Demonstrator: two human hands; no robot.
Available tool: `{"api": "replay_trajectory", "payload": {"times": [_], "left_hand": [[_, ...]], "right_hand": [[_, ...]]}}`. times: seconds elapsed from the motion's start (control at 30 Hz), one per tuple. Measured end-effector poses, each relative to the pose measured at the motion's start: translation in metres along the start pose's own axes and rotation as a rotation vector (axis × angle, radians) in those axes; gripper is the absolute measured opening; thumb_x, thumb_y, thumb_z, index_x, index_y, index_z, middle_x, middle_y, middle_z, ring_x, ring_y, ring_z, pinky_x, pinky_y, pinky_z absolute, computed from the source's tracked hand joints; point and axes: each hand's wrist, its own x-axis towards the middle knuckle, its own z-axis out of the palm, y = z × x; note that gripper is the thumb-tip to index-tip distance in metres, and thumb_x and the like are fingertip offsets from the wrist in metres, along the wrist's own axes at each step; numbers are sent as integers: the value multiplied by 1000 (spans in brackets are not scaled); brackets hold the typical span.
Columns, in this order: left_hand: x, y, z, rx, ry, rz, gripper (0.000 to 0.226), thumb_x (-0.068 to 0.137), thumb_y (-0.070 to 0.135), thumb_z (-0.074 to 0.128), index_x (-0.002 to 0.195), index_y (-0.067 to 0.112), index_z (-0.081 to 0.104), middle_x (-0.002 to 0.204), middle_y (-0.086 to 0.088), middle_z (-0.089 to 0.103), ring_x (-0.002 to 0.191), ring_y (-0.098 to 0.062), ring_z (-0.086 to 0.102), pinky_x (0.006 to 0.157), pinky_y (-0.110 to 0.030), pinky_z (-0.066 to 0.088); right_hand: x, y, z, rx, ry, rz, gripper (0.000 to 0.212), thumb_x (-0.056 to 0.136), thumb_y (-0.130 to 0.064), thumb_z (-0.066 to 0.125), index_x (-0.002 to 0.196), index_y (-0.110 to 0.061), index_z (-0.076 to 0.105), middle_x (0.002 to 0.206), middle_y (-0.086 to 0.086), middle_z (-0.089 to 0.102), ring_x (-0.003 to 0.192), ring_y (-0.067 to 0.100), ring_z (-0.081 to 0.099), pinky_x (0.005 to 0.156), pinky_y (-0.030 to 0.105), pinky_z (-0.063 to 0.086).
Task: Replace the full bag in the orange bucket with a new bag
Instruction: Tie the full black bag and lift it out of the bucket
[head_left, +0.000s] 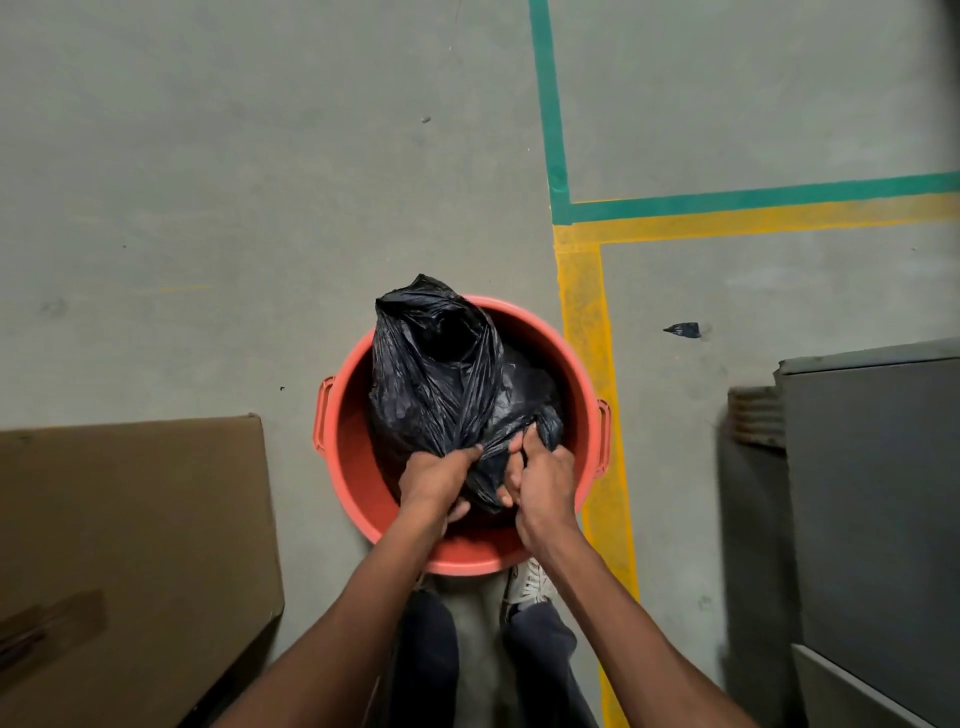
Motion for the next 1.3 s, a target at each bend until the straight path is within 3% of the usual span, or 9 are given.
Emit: {"api": "replay_trajectory", "payload": {"times": [0.1, 0.2, 0.33, 0.47, 0.6, 0.8, 0.97, 1.07, 1.3], "left_hand": [[9, 0, 0, -6, -19, 108, 27, 79, 33, 67, 85, 7, 68, 68, -11, 71, 46, -22, 59, 46, -33, 54], [5, 1, -5, -54, -41, 92, 31, 86, 37, 58, 82, 6, 65, 54, -5, 63, 45, -21, 57, 51, -29, 49], [6, 7, -12, -18, -66, 145, 55, 74, 52, 49, 91, 5, 70, 81, -10, 73, 73, -27, 69, 77, -38, 56], [10, 17, -14, 56, -36, 227, 47, 85, 45, 57, 99, 2, 72, 101, -13, 73, 96, -28, 66, 85, -33, 49], [7, 21, -11, 66, -1, 255, 47, 79, 42, 71, 100, 0, 72, 101, -15, 73, 97, -29, 66, 82, -31, 49], [17, 44, -17, 178, 235, 277, 41, 84, 24, 58, 121, 8, 55, 134, -23, 45, 126, -43, 39, 107, -44, 34], [38, 66, -25, -103, 167, 656, 52, 90, 12, 40, 141, 9, 48, 153, -11, 40, 143, -26, 32, 119, -33, 19], [41, 80, -29, -409, 125, 624, 33, 85, 26, 45, 104, 15, 72, 112, -4, 72, 99, -20, 61, 95, -40, 48], [37, 100, -33, -1095, -204, 332, 33, 93, 8, 36, 66, 6, 55, 47, -6, 50, 45, -21, 51, 62, -33, 54]], "right_hand": [[2, -3, -6, -250, -104, -102, 21, 101, -17, 50, 83, -12, 59, 47, -1, 45, 36, 10, 34, 38, 21, 28], [8, -4, -7, -576, -258, -301, 17, 88, -9, 66, 87, -26, 69, 69, -8, 69, 58, 5, 59, 58, 23, 49], [9, 3, -3, -855, -421, -363, 46, 78, -17, 74, 123, -27, 68, 106, -8, 72, 102, 7, 66, 97, 27, 49], [2, 8, 1, -1098, -311, -472, 68, 78, -22, 76, 141, -32, 52, 111, -5, 48, 98, 22, 64, 93, 34, 49], [3, 11, 8, -930, -205, -545, 53, 71, -3, 54, 120, -15, 70, 100, 3, 66, 95, 25, 66, 84, 36, 51], [5, 20, -2, -1041, -457, -578, 58, 62, -4, 41, 107, -19, 74, 82, -4, 54, 84, 20, 60, 75, 36, 49], [14, 15, -20, -1023, -577, -536, 40, 63, 4, 44, 84, -16, 71, 74, -5, 51, 77, 17, 58, 68, 29, 41], [18, 6, -19, -941, -584, -475, 50, 60, 2, 39, 93, -12, 75, 84, -1, 64, 86, 15, 63, 76, 22, 44], [10, 2, -15, -542, -603, -235, 38, 83, 20, 54, 85, -14, 70, 72, -13, 68, 69, -3, 60, 64, 13, 47]]}}
